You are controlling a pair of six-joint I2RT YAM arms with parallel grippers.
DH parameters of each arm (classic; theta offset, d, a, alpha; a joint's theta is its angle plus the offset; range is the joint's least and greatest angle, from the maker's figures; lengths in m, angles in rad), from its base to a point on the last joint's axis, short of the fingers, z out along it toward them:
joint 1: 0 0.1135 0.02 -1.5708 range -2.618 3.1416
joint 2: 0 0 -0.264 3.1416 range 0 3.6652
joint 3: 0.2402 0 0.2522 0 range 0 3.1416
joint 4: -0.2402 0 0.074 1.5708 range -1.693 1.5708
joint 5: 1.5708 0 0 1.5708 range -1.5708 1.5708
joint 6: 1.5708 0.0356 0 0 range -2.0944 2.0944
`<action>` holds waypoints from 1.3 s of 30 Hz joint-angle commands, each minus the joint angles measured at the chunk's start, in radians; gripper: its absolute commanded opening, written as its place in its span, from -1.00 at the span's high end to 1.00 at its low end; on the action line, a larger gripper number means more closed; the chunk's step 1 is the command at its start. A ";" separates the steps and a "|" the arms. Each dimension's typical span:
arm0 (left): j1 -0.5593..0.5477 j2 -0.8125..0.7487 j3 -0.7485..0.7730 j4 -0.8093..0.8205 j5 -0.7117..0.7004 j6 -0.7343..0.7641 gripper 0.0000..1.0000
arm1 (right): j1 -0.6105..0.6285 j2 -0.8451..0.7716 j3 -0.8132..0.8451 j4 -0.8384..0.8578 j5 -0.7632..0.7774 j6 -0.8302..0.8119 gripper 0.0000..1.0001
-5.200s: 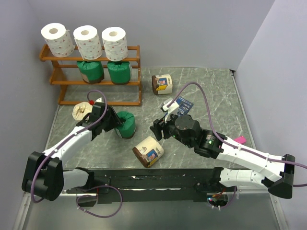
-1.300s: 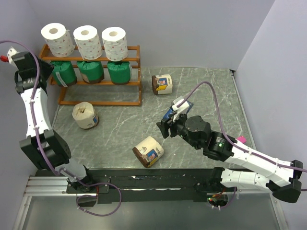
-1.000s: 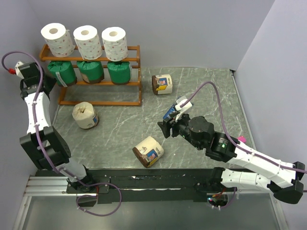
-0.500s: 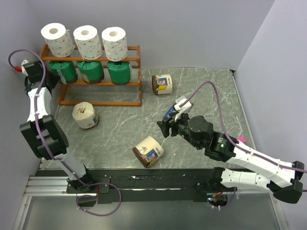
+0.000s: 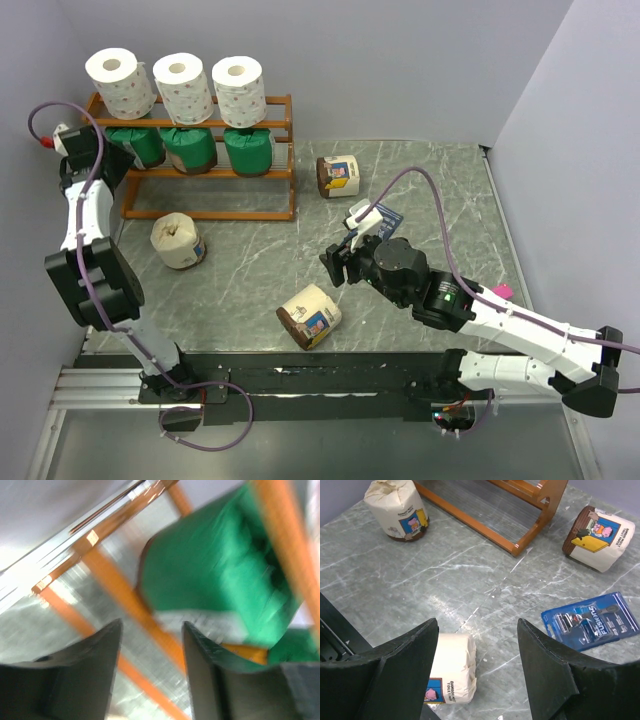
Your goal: Place and organize the paper towels onto the shelf
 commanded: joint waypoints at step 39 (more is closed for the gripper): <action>-0.010 -0.485 -0.652 -0.156 -0.006 -0.016 -0.46 | -0.001 -0.075 0.035 -0.081 -0.017 0.089 -0.43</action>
